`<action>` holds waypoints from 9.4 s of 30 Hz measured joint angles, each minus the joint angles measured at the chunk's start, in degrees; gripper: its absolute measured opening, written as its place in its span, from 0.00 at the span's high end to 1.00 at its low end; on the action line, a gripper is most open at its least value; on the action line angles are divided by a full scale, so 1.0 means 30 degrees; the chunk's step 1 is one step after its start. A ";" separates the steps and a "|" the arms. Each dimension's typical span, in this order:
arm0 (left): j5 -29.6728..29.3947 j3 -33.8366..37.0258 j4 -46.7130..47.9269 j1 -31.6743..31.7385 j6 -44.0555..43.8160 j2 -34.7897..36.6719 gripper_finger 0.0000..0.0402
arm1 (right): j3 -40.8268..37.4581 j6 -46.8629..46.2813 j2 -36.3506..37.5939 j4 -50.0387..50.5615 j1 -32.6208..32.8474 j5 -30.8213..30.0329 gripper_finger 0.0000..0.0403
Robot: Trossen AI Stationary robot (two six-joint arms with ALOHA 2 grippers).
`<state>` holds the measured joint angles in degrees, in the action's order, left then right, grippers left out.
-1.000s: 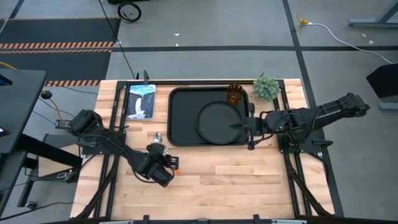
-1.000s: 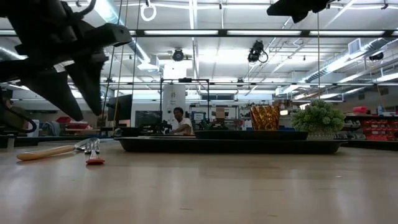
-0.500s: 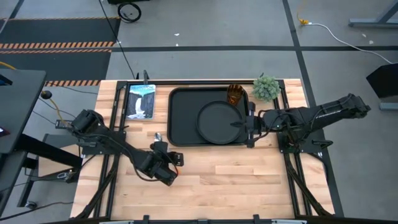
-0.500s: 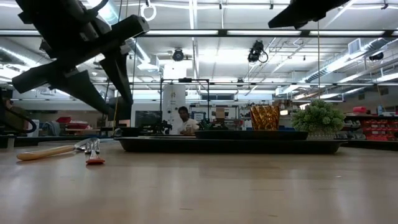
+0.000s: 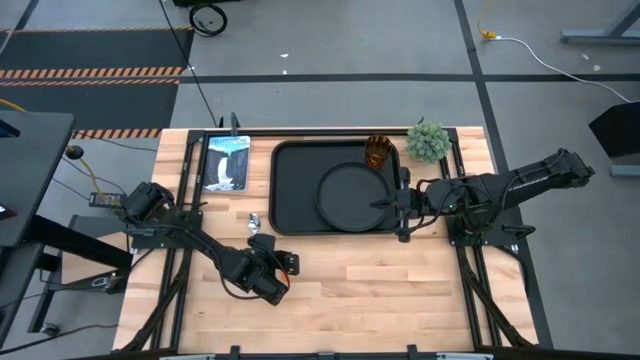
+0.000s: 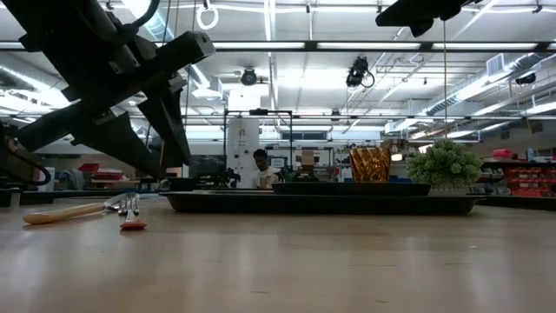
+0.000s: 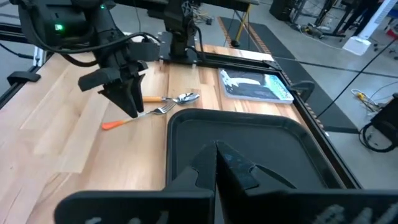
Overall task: Pick and place plate/cup/fork/spoon on tray
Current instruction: Put the orange fork to the left of the black plate on the black tray
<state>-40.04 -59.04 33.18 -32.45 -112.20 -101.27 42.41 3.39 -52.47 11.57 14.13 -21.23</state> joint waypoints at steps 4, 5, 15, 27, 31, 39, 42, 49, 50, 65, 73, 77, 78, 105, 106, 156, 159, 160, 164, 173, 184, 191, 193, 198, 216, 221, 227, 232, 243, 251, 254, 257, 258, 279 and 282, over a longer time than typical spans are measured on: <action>0.1371 -0.0001 0.0859 0.0366 -0.0933 0.0000 0.59 | 0.0000 0.0212 0.0000 0.0002 0.0000 0.0114 0.98; 0.1875 0.0002 0.1109 0.0516 -0.1199 0.0000 0.59 | 0.0000 0.0305 0.0000 0.0002 0.0000 0.0238 0.98; 0.3451 0.0005 0.1164 0.1936 -0.1967 0.0000 0.59 | 0.0000 0.1426 0.0000 0.0024 0.0006 0.1167 0.98; 0.3915 -0.2873 0.4305 0.1722 -0.1406 0.0007 0.59 | 0.0000 0.1438 0.0000 0.0300 0.0000 0.1625 0.98; 0.3820 -0.4207 0.6339 0.1639 -0.1802 -0.0266 0.59 | 0.0000 0.1336 0.0000 0.0287 0.0000 0.1632 0.98; 0.5731 -0.6543 0.9935 0.1692 -0.1986 -0.2645 0.64 | 0.0000 0.0913 0.0007 0.0207 0.0000 0.1647 0.98; 0.5674 -0.6624 0.9993 0.1707 -0.2173 -0.2841 0.64 | 0.0000 0.0913 0.0007 -0.0050 0.0000 0.1647 0.98; 0.5358 -0.6530 0.9942 0.1707 -0.3007 -0.2841 0.65 | 0.0000 0.0913 0.0007 -0.0129 0.0000 0.1654 0.98; 0.5483 -0.6530 0.9940 0.1707 -0.3171 -0.2841 0.65 | 0.0000 0.0913 0.0007 -0.0124 0.0000 0.1671 0.98; 0.7888 -0.6391 0.9294 0.1700 -0.4096 -0.3911 0.65 | -0.0034 0.1234 0.0007 -0.0111 0.0000 0.2208 0.98; 0.8286 -0.6391 0.9051 0.1423 -0.4403 -0.4328 0.65 | -0.0058 0.1284 0.0000 -0.0142 0.0007 0.2208 0.98; 0.8286 -0.6391 0.8976 0.1288 -0.4428 -0.4320 0.65 | -0.0066 0.1221 0.0000 -0.0244 0.0000 0.2202 0.98; 0.8293 -0.6391 0.8937 0.1281 -0.4457 -0.4320 0.65 | -0.0066 0.1216 0.0000 -0.0283 0.0004 0.2208 0.98; 0.7710 -0.5823 0.8012 0.2004 -0.4842 -0.4736 0.65 | -0.0066 0.1155 -0.0007 -0.0503 0.0007 0.2645 0.98; 0.7768 -0.5823 0.7925 0.2005 -0.4812 -0.4736 0.65 | -0.0066 0.1230 -0.0007 -0.0504 0.0007 0.2645 0.98; 0.6687 -0.6071 0.6980 0.2215 -0.3412 -0.4204 0.65 | -0.0066 0.1285 -0.0007 -0.0820 0.0000 0.3147 0.98; 0.6729 -0.6071 0.7045 0.2000 -0.3624 -0.4204 0.65 | -0.0073 0.1226 -0.0011 -0.0810 0.0000 0.3149 0.98; 0.6732 -0.6071 0.7042 0.1929 -0.3724 -0.4204 0.65 | -0.0073 0.1226 -0.0007 -0.0823 0.0000 0.3147 0.98; 0.6763 -0.6071 0.7318 0.1721 -0.4090 -0.4197 0.65 | -0.0073 0.1219 -0.0013 -0.0882 0.0000 0.3148 0.98; 0.6952 -0.6074 0.7859 0.1737 -0.4526 -0.4058 0.65 | -0.0073 0.1219 -0.0015 -0.0952 0.0000 0.3147 0.98; 0.6872 -0.6071 0.8271 0.2441 -0.4404 -0.4058 0.65 | -0.0066 0.1212 -0.0007 -0.0823 0.0000 0.3147 0.98; 0.7680 -0.5878 0.7868 0.2370 -0.4490 -0.4679 0.66 | -0.0073 0.1212 -0.0015 -0.0463 0.0044 0.3147 0.98; 0.7689 -0.5750 0.7836 0.2370 -0.4633 -0.4728 0.67 | -0.0073 0.1212 -0.0015 -0.0460 0.0121 0.3147 0.98; 0.7614 -0.5750 0.7749 0.2491 -0.4348 -0.4758 0.72 | -0.0073 0.1244 -0.0015 -0.0590 0.0304 0.3147 0.98; 0.8096 -0.5779 0.7842 0.1738 -0.3201 -0.4743 0.98 | -0.0073 0.1219 -0.0015 -0.1178 0.0393 0.3143 0.98; 0.8085 -0.5779 0.7769 0.1577 -0.3172 -0.4723 0.98 | -0.0073 0.1214 -0.0015 -0.1510 0.0393 0.3146 0.98; 0.7907 -0.5779 0.7720 0.1516 -0.3172 -0.4707 0.98 | -0.0073 0.1212 -0.0015 -0.1564 0.0393 0.3140 0.98; 0.8002 -0.6203 0.7747 0.1517 -0.2765 -0.4714 0.98 | -0.0073 0.1212 -0.0015 -0.1559 0.0393 0.3140 0.98; 0.7642 -0.7217 0.8782 0.1517 -0.2152 -0.4743 0.98 | -0.0073 0.1205 -0.0015 -0.1550 0.0393 0.3140 0.98; 0.7564 -0.7957 0.9539 0.1517 -0.1655 -0.4736 0.98 | -0.0073 0.1202 -0.0015 -0.1549 0.0393 0.3140 0.98; 0.7444 -0.8329 1.0204 0.1495 -0.1656 -0.4736 0.98 | -0.0073 0.1034 -0.0015 -0.1548 0.0393 0.3140 0.98; 0.7319 -0.8851 1.0979 0.1483 -0.1607 -0.4736 0.98 | -0.0073 0.1015 -0.0015 -0.1542 0.0393 0.3133 0.98; 0.7258 -0.9009 1.1177 0.1481 -0.1465 -0.4736 0.98 | -0.0073 0.1015 -0.0015 -0.1542 0.0393 0.3133 0.98; 0.6176 -0.9262 1.2606 0.1409 -0.4566 -0.4707 0.84 | -0.0073 0.2897 -0.0015 -0.1539 0.0150 0.3134 0.98; 0.6061 -0.9111 1.2830 0.1213 -0.5942 -0.4699 0.78 | -0.0073 0.3905 -0.0015 -0.1796 -0.0612 0.3147 0.98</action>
<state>-21.85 -86.37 71.67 -28.81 -130.02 -115.37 42.19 15.11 -52.51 6.18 12.30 -11.79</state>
